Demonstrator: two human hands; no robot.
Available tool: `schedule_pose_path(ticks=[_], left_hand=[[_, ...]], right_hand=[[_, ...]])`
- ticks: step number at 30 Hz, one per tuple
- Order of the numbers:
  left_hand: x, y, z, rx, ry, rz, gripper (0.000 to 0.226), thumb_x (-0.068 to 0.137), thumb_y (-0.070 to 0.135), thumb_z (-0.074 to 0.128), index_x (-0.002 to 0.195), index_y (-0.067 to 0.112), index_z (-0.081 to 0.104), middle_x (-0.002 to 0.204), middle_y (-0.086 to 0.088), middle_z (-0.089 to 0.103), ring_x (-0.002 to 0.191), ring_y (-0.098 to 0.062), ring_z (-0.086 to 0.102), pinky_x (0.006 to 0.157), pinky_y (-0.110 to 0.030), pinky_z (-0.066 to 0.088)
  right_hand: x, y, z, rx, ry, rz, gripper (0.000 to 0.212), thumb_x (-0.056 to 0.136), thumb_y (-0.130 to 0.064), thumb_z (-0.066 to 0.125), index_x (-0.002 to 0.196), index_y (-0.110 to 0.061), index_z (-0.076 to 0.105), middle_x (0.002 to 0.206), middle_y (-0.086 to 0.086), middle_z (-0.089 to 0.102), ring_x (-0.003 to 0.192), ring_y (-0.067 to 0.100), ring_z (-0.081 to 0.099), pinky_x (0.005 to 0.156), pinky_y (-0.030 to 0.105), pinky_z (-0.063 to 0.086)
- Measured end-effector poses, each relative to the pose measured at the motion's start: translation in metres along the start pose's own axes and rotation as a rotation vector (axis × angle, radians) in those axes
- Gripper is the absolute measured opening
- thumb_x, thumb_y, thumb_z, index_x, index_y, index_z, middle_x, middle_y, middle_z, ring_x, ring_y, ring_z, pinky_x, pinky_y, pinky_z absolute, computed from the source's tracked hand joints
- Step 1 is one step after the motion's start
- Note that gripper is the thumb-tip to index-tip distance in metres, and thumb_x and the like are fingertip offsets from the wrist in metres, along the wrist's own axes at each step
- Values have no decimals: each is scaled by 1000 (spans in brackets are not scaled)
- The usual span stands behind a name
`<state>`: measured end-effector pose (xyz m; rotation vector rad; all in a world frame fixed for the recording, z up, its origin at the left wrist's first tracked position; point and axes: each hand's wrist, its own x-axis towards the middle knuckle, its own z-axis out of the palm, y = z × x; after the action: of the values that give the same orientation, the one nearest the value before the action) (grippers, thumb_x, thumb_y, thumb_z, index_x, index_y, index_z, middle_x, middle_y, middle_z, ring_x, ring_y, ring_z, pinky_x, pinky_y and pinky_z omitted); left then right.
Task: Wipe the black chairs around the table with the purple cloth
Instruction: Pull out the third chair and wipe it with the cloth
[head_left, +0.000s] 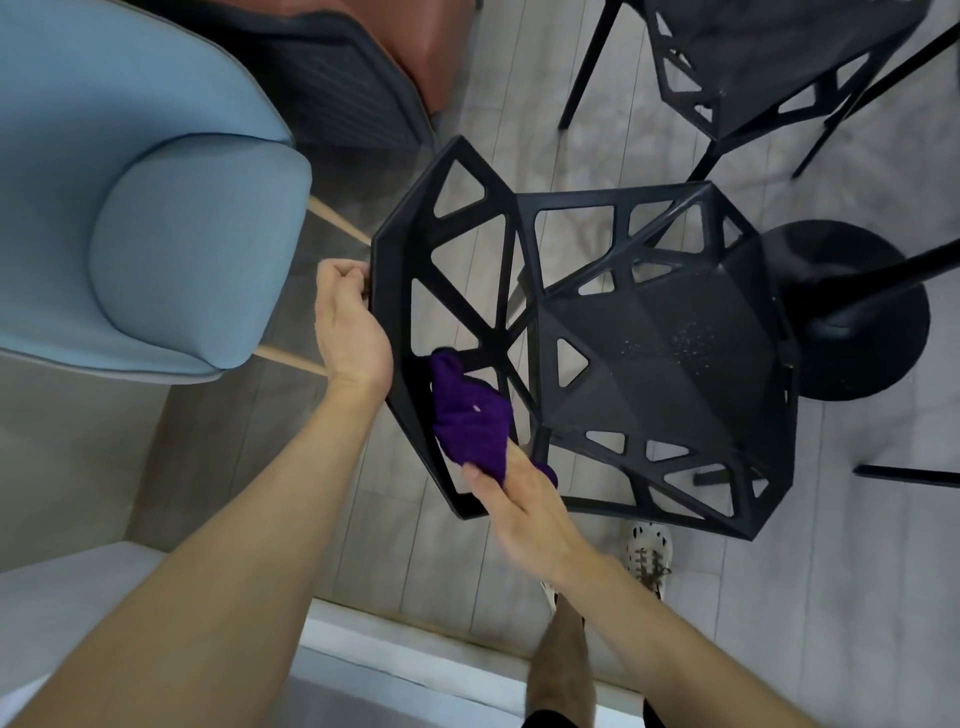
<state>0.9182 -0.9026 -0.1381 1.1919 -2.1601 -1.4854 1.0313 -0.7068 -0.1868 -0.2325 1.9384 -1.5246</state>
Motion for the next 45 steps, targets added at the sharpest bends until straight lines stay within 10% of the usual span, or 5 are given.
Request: schedule_pose_path(ticks=[13, 17, 27, 36, 45], left_hand=[[-58, -11, -73, 200, -277, 45, 30, 109, 14, 60, 129, 36, 66, 109, 4, 77, 94, -14, 76, 70, -18, 60], [-65, -16, -75, 194, -251, -10, 31, 107, 16, 64, 137, 26, 68, 103, 0, 80, 85, -15, 79, 75, -33, 66], [-51, -8, -66, 252, -245, -114, 24, 106, 12, 64, 122, 29, 68, 101, -4, 79, 81, -13, 80, 60, -27, 62], [-64, 7, -62, 669, -98, 258, 38, 92, 19, 77, 125, 29, 62, 110, 9, 65, 105, -19, 64, 88, -41, 55], [-110, 35, -21, 420, -859, 309, 52, 95, 15, 77, 140, 33, 60, 124, 17, 67, 114, 4, 61, 91, -19, 50]], right_hand=[[-10, 20, 1, -96, -38, 83, 52, 108, -56, 44, 154, -34, 50, 157, -15, 53, 148, 2, 42, 126, 40, 35], [31, -23, -7, 297, 261, 354, 54, 104, -66, 44, 137, -30, 67, 114, -18, 74, 116, 14, 67, 112, 45, 47], [58, -73, -67, 1141, 395, 396, 48, 96, -51, 76, 131, -18, 69, 134, 10, 74, 124, 33, 70, 112, 56, 51], [-20, -53, -98, 669, 404, 446, 27, 99, -30, 78, 123, -17, 74, 111, 2, 82, 104, 24, 79, 89, 42, 65], [-65, -74, -126, 105, 210, 309, 18, 98, -24, 78, 107, -9, 78, 101, 14, 80, 99, 37, 75, 91, 51, 62]])
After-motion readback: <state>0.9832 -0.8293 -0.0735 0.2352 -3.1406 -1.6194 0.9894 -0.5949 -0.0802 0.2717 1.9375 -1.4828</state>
